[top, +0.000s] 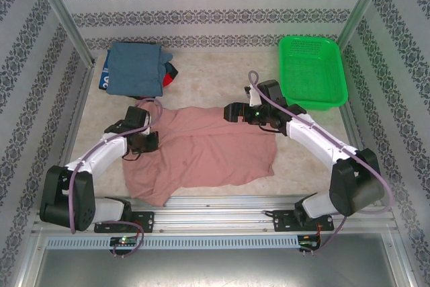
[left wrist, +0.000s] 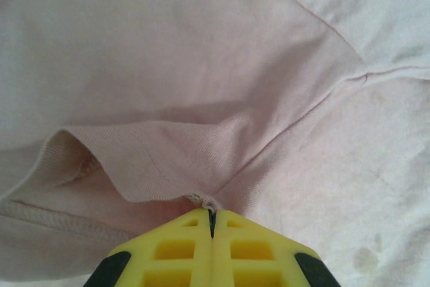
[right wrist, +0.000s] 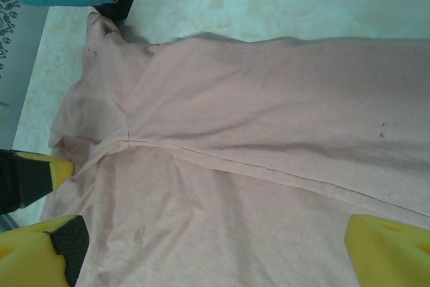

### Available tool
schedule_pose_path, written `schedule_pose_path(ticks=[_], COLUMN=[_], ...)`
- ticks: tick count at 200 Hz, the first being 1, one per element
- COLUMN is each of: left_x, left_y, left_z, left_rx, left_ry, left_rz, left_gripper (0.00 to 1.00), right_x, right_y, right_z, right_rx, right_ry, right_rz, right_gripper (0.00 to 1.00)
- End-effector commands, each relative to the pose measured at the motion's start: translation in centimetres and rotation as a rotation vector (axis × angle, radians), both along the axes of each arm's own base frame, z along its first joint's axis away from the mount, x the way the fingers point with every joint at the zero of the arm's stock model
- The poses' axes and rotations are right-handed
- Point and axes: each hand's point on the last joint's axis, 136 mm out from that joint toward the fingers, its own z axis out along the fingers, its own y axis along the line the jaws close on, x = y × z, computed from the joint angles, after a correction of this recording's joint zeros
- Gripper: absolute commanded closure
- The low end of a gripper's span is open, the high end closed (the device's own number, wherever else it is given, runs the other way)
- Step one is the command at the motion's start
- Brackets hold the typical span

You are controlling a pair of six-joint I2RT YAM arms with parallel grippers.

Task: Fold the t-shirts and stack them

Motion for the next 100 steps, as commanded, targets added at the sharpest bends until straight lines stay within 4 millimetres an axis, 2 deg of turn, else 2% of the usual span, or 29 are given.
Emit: schedule_pose_path(ticks=[1,59,65,85,100], left_x=[-1.1,-3.0,-3.0,-3.1,-2.7], left_y=[-0.7,-1.6,-1.8,-1.8,-1.8], left_z=[-0.5,-2.5,-2.5,-1.9,-0.2], left_rx=[-0.041,-0.067,-0.07,-0.074,-0.081], left_ry=[0.027,0.081,0.084,0.082,0.045], left_rz=[0.04,0.063,0.061,0.063,0.069], left_gripper=[1.0,0.96,0.91,0.61,0.54], right_x=[1.0,0.8,0.8,0.7,0.7], right_y=[0.0,-0.2,-0.2,-0.4,-0.6], right_z=[0.5,-0.1,-0.1,-0.4,-0.6], right_rx=[0.007,-0.005,-0.006,-0.016,-0.027], right_ry=[-0.02,0.0,0.0,0.008,0.018], right_rz=[-0.018,-0.024,-0.024,-0.03,-0.036], right_gripper=[0.02,0.02,0.02,0.02,0.02])
